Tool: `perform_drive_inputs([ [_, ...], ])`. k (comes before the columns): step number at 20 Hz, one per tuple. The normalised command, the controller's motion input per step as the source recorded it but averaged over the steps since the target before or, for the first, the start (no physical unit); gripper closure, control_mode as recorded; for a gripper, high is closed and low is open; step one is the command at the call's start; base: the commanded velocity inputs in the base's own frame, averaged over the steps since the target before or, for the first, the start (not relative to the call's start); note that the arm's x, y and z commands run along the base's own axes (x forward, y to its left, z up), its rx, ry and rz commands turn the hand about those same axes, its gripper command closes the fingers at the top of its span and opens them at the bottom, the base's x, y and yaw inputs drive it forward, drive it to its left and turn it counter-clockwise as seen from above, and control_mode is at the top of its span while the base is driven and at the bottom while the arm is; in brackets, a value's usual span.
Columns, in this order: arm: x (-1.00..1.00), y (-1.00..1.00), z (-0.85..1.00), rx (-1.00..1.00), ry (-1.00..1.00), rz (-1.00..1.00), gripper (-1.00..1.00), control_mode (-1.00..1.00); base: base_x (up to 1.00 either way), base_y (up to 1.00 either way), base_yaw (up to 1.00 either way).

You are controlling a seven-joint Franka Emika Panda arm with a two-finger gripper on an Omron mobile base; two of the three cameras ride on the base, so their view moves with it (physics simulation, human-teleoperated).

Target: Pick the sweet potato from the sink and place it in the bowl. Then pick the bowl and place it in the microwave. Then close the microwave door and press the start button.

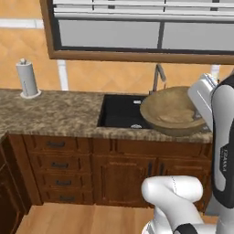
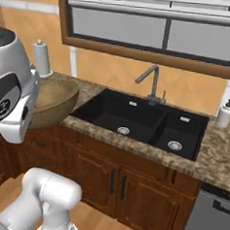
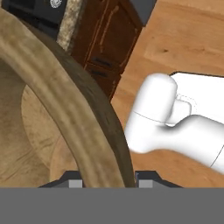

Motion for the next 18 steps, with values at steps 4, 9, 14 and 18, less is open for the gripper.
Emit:
perform_drive_inputs([
  [4,0.0,0.0,0.0,0.0,0.0,0.0,1.0,1.0,-0.39,0.0,0.87],
  [9,0.0,0.0,0.0,0.0,0.0,0.0,1.0,1.0,-0.27,0.0,0.96],
  [14,0.0,0.0,0.0,0.0,0.0,0.0,1.0,1.0,-0.07,0.0,1.0],
  [18,0.0,0.0,0.0,0.0,0.0,0.0,1.0,1.0,-0.08,0.0,1.0],
])
